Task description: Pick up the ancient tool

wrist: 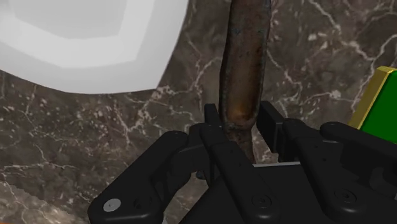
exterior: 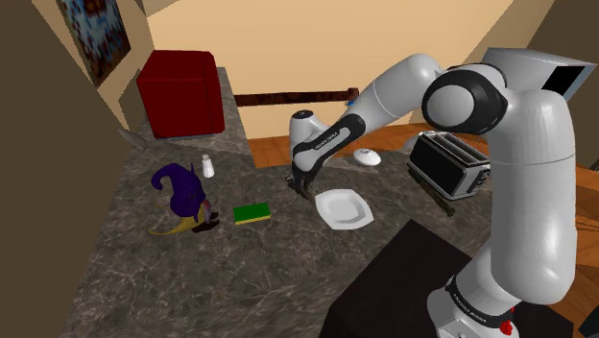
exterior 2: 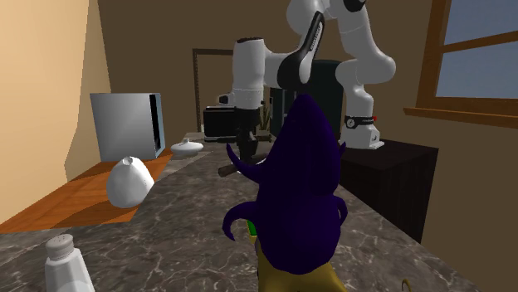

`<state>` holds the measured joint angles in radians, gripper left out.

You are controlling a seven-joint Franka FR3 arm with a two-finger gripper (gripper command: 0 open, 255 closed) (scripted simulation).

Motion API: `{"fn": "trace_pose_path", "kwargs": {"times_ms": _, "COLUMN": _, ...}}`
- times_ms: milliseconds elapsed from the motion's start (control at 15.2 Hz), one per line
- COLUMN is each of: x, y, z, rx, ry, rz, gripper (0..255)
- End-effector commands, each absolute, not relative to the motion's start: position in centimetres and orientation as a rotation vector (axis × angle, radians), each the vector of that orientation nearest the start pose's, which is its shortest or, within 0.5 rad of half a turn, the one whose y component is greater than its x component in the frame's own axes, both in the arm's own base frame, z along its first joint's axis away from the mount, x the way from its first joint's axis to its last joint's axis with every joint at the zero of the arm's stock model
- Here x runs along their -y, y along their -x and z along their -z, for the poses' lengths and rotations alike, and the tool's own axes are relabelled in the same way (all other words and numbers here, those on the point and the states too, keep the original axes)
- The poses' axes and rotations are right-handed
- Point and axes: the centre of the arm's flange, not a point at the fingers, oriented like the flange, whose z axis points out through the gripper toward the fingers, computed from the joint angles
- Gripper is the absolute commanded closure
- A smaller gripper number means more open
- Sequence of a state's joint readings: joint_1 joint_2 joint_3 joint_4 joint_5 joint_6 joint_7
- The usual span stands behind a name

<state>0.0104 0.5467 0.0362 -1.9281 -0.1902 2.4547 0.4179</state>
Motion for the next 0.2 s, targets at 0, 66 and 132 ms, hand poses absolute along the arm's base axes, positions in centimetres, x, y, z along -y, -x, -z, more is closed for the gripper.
{"fn": "trace_pose_path", "kwargs": {"times_ms": 0, "x": -2.83, "y": -62.29, "z": -21.2, "rx": -0.369, "ry": 3.223, "rz": 0.008, "gripper": 255}}
{"fn": "trace_pose_path", "kwargs": {"times_ms": 66, "x": -2.83, "y": -62.28, "z": -21.28, "rx": -0.369, "ry": 3.223, "rz": 0.008, "gripper": 255}}
{"fn": "trace_pose_path", "kwargs": {"times_ms": 132, "x": -2.83, "y": -62.29, "z": -21.28, "rx": -0.369, "ry": 3.223, "rz": 0.008, "gripper": 255}}
